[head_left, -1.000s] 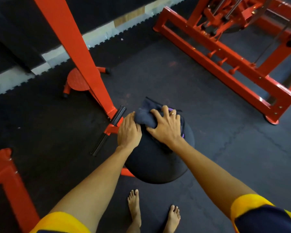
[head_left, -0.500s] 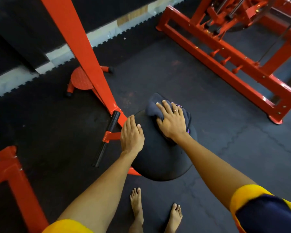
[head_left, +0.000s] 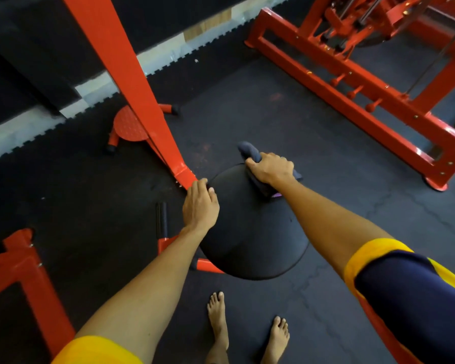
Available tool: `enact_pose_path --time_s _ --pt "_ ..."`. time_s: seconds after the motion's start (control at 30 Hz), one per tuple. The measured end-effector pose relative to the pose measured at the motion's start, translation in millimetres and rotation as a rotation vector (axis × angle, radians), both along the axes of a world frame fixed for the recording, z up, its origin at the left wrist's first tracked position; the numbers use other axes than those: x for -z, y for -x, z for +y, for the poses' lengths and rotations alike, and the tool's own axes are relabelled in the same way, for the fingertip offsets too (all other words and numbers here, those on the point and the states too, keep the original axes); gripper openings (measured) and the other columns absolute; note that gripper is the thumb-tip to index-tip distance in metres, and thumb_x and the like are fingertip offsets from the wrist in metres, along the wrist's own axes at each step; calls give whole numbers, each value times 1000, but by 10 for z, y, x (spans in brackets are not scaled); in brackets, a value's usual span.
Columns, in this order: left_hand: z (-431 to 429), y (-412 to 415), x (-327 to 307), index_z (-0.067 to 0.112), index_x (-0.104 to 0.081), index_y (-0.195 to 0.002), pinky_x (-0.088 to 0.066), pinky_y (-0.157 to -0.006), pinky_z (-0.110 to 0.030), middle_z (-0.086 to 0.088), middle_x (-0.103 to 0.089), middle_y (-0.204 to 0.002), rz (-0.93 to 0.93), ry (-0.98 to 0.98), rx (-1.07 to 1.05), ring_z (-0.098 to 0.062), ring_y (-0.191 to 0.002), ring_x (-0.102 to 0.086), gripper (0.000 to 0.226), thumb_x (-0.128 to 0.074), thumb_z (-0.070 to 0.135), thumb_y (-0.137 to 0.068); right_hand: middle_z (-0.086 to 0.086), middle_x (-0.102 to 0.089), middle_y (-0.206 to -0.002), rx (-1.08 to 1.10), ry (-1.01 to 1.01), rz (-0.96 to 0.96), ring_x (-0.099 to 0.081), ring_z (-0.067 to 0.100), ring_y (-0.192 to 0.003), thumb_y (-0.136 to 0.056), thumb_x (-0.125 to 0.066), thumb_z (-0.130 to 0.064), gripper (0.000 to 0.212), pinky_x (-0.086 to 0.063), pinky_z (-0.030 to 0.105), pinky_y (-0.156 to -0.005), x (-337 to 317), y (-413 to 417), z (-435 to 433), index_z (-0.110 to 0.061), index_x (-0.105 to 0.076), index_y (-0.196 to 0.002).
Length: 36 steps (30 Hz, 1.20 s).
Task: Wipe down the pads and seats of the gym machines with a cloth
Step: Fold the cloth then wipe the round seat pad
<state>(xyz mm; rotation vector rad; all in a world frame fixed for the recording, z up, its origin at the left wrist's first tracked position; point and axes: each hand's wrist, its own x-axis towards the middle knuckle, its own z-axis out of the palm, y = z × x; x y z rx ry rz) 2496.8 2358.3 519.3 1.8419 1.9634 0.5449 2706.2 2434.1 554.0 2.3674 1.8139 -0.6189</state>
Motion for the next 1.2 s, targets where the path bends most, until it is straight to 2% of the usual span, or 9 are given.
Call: enact_pose_path --time_s 0.1,0.23,0.3,0.4,0.5,0.7,0.93,1.1,1.2 --pt "72 -27 -20 4 -56 -131 -42 -99 -44 -13 -58 -128 -18 -10 44 -33 -122 -50 34 -49 19 -102 6 -59 -139 -51 -45 -76 -51 40 -126 -95 -33 -63 62 -35 53 -103 5 300 -38 -26 -56 -139" --pt "127 -79 -7 -1 -60 -119 -41 -99 -45 -20 -60 -119 -24 -22 45 -38 -118 -54 26 -54 14 -99 2 -54 -145 -417 -213 -80 -45 39 -131 -93 -27 -64 65 -31 51 -107 120 606 -275 -30 -54 -142" --pt "124 -89 -9 0 -59 -125 -40 -102 -44 -19 -59 -126 -48 3 44 -36 -124 -52 29 -52 14 -100 0 -53 -145 -497 -248 -88 -46 34 -131 -90 -23 -66 70 -31 49 -105 144 522 -283 -33 -53 -143" --pt "51 -107 -24 4 -50 -141 -36 -108 -39 -13 -53 -140 -100 34 24 -30 -133 -45 40 -47 19 -103 4 -56 -140 -267 -177 -173 -47 34 -130 -92 -31 -66 63 -30 52 -105 127 358 -156 -30 -54 -138" --pt "19 -135 -71 5 -49 -141 -36 -108 -38 -11 -52 -142 -135 83 -25 -27 -134 -44 41 -44 24 -105 7 -54 -145 -78 -27 -132 -42 37 -137 -95 -34 -67 65 -23 59 -113 21 430 -16 -24 -56 -138" --pt "76 -97 -145 5 -53 -126 -43 -95 -47 -15 -55 -129 -25 125 -77 -33 -125 -49 31 -47 20 -100 0 -58 -137 -571 -84 -106 -48 30 -129 -95 -37 -68 58 -33 49 -105 -26 853 -49 -31 -61 -132" --pt "119 68 -133 9 -55 -124 -45 -90 -44 -10 -56 -126 67 99 -26 -29 -119 -53 30 -45 29 -104 8 -60 -137 22 -69 0 -51 39 -127 -96 -36 -59 59 -34 54 -108 4 258 15 -24 -59 -138" --pt "116 -28 -84 5 -55 -134 -43 -99 -42 -12 -56 -132 -3 -21 66 -32 -125 -51 36 -54 16 -99 0 -41 -160 -187 -279 -23 -39 42 -141 -98 -34 -54 64 -29 55 -115 195 323 -564 -29 -38 -157" --pt "104 -110 -2 1 -53 -137 -41 -108 -43 -15 -55 -140 -12 -56 108 -34 -131 -50 43 -58 11 -96 2 -42 -161 -281 -386 -47 -47 42 -134 -94 -35 -53 69 -38 54 -109 253 168 -1039 -24 -41 -156"
